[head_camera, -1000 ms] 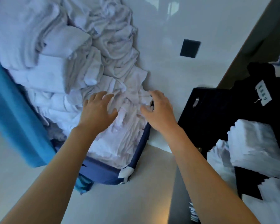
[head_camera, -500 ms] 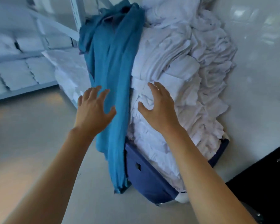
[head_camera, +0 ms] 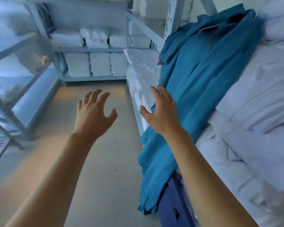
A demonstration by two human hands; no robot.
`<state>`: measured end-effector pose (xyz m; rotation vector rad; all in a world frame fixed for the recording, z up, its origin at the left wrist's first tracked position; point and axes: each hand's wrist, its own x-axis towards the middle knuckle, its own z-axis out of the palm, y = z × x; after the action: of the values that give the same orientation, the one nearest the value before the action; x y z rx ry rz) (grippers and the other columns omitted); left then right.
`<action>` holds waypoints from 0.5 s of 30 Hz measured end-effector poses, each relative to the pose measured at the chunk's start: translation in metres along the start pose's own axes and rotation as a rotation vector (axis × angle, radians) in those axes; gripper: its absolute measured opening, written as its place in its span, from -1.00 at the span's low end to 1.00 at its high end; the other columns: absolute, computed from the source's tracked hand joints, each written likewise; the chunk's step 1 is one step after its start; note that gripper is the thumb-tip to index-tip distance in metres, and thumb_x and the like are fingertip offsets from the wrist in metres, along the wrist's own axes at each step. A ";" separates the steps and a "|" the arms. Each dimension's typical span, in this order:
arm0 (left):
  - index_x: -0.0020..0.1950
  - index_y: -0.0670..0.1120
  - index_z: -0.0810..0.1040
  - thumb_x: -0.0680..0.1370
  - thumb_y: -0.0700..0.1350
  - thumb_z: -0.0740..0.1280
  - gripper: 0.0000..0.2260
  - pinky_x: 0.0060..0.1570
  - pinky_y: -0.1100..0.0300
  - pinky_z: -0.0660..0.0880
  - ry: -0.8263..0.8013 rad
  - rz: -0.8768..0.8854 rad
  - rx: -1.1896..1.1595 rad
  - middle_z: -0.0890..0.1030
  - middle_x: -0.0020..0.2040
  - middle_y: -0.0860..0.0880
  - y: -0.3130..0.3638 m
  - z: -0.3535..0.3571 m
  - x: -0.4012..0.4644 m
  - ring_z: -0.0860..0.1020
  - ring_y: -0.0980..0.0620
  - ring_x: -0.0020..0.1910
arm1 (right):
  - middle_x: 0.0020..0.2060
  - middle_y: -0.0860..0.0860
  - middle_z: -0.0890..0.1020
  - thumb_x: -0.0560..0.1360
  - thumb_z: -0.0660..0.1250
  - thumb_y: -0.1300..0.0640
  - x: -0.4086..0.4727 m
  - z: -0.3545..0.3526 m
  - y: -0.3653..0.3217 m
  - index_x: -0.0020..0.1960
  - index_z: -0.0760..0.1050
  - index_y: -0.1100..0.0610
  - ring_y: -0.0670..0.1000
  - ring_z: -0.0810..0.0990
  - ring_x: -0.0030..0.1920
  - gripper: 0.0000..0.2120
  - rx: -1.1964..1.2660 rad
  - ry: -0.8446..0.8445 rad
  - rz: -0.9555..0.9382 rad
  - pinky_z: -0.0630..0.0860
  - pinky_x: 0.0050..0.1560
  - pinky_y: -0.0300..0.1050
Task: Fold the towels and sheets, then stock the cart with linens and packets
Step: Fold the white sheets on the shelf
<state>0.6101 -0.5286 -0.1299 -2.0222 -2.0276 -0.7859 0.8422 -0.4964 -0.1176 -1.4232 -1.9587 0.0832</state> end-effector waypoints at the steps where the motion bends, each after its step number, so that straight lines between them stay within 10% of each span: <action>1: 0.52 0.02 0.39 0.56 0.18 0.35 -0.43 0.47 -0.19 0.25 -0.006 -0.025 0.014 0.36 0.54 -0.08 -0.003 0.003 0.008 0.28 -0.16 0.53 | 0.53 0.11 0.33 0.51 0.40 -0.13 0.014 0.008 0.003 0.54 0.34 0.13 0.15 0.28 0.54 -0.31 0.003 -0.024 -0.017 0.27 0.47 0.21; 15: 0.47 0.01 0.44 0.52 0.22 0.29 -0.43 0.45 -0.19 0.35 0.041 -0.286 0.154 0.42 0.49 -0.08 -0.091 0.004 0.078 0.36 -0.16 0.46 | 0.55 0.05 0.30 0.52 0.30 -0.23 0.156 0.130 -0.017 0.58 0.27 0.06 0.09 0.23 0.56 -0.28 0.205 -0.205 -0.185 0.24 0.49 0.28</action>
<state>0.5176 -0.4525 -0.1184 -1.6440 -2.3066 -0.6871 0.7313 -0.3260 -0.1302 -1.1335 -2.1695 0.3475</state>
